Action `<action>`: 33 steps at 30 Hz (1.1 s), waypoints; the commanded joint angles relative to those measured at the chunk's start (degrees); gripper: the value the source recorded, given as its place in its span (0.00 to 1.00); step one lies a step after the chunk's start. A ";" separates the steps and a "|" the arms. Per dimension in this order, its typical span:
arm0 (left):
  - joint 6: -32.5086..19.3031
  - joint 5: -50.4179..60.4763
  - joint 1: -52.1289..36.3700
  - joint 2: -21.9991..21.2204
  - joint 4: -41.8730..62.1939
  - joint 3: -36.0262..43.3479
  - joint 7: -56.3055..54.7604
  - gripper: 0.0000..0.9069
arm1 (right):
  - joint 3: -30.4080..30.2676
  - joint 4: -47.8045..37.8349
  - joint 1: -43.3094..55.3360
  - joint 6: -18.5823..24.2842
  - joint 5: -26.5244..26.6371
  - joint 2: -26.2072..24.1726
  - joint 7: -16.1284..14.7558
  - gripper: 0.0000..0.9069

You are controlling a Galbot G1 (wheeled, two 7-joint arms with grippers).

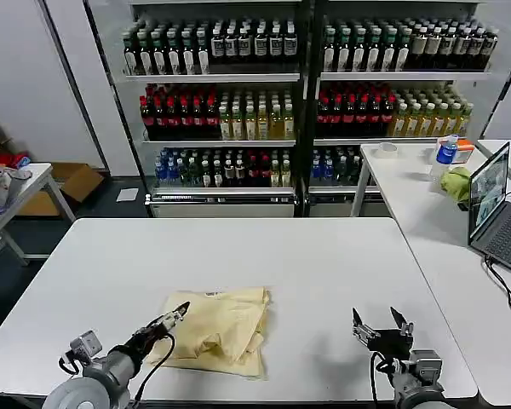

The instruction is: Fold and organize the clothes.

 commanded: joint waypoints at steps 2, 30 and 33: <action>0.11 1.05 -0.70 0.65 7.01 -0.72 4.39 1.00 | 1.34 1.05 -0.93 -0.17 0.06 -0.11 0.01 1.00; -0.97 6.31 -6.29 3.94 13.20 0.38 11.40 1.00 | 3.41 3.54 -3.22 -0.77 -0.17 0.59 0.37 1.00; -0.60 5.98 -6.06 3.87 13.25 0.87 11.79 1.00 | 3.51 3.78 -3.33 -0.83 -0.17 0.62 0.40 1.00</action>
